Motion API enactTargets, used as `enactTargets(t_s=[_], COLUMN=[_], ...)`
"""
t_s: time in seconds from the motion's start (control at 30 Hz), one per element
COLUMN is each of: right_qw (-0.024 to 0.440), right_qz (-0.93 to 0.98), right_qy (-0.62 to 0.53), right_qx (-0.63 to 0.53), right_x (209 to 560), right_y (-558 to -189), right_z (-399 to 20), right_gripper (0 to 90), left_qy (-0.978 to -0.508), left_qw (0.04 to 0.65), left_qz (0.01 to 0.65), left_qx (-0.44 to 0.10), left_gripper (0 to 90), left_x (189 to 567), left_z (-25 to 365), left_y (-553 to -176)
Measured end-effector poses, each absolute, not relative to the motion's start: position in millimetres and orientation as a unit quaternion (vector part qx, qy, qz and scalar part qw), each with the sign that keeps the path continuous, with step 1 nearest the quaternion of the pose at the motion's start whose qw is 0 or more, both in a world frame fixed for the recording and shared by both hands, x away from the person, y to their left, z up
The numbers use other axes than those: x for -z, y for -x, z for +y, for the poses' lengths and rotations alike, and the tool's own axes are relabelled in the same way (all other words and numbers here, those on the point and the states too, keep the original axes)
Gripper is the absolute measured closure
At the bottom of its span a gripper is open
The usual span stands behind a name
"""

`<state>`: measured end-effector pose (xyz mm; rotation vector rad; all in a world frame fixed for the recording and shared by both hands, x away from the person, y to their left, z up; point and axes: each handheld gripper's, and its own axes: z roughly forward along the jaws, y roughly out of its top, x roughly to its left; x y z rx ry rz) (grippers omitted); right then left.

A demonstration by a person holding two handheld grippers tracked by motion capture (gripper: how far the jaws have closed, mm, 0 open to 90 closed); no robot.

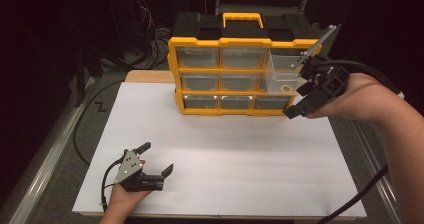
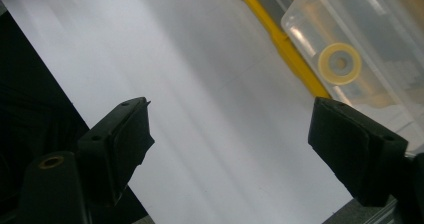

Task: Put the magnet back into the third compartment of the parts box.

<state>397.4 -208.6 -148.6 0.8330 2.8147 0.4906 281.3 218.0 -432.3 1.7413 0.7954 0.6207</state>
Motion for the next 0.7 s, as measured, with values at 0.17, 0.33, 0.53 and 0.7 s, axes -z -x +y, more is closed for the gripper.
enactTargets(t_s=[0.17,0.33,0.53,0.7], right_qw=[0.075,0.068,0.056,0.047], right_qz=[0.942,0.943,0.945,0.947], right_qy=[-0.283,-0.284,-0.283,-0.283], right_qx=[-0.161,-0.156,-0.152,-0.146], right_x=[165.9,181.8,201.0,218.8], right_y=[-398.4,-399.3,-400.3,-399.9], right_z=[-208.7,-207.1,-203.9,-201.1], right_gripper=[15.8,14.5,12.9,10.6], left_qy=[-0.731,-0.731,-0.731,-0.731], left_qw=[0.535,0.535,0.534,0.535], left_qz=[0.334,0.334,0.334,0.335], left_qx=[-0.26,-0.26,-0.261,-0.26], left_gripper=[0.3,0.3,0.3,0.3], left_x=[432.1,432.1,431.9,432.0], left_z=[218.1,218.3,218.8,219.0], left_y=[-281.1,-281.4,-281.2,-281.5])
